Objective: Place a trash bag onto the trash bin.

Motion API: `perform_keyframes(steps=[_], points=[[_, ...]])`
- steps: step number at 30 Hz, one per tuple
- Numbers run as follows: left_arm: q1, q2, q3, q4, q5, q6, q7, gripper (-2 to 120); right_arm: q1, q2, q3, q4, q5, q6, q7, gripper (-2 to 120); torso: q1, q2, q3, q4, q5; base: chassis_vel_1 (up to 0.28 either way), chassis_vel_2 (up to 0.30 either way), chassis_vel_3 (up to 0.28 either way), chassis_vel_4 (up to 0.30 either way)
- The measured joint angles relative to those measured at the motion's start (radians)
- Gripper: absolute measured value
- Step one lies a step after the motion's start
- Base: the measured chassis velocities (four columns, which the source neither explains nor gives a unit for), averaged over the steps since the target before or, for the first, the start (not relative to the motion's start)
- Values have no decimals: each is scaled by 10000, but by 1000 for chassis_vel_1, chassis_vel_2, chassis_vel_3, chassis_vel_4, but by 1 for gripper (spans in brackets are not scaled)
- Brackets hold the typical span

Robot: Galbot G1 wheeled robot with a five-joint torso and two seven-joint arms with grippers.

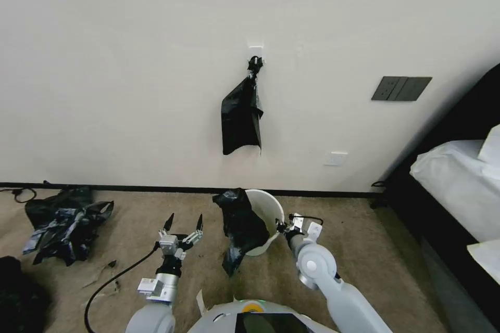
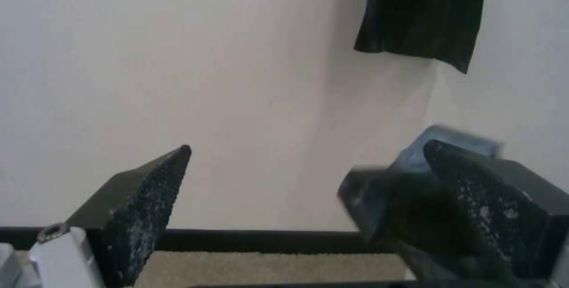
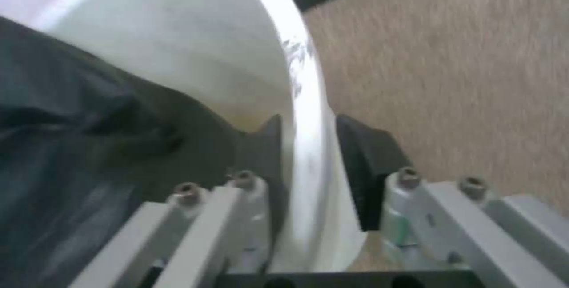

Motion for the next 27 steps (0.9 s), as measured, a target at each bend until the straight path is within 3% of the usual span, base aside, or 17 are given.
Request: perform_keyframes(steps=[11, 13, 15, 18, 23, 27], points=[[17, -37, 23, 16, 11, -34, 2, 100, -180, -539, 334, 695, -508, -61, -63, 65, 0, 0, -1, -3, 2, 0, 0, 0, 0], [-4, -37, 7, 43, 11, -36, -1, 100, -450, -865, 547, 1086, -1340, 15, -218, 76, 0, 0, -1, -5, 0, 0, 0, 0, 0], [-5, -37, 6, 46, 11, -36, -1, 100, -476, -891, 565, 1126, -1427, 23, -237, 76, -1, 0, -1, -5, 1, 0, 0, 0, 0], [-25, -41, -19, 201, 4, -38, -40, 100, -872, -1485, 644, 2084, -2814, 141, -843, 93, 0, 0, -2, -6, -1, 0, 0, 0, 0], [-34, -67, -6, 267, -145, -12, -95, 100, -691, -2040, 119, 2981, -2953, -296, -1562, 100, 0, 0, -2, -6, -3, 0, 0, 0, 0], [-16, -78, -16, 266, -211, 89, -139, 100, 473, -2524, -848, 3373, -1502, -1303, -2017, 100, -1, 0, -1, -3, -3, 0, 0, 0, 0]])
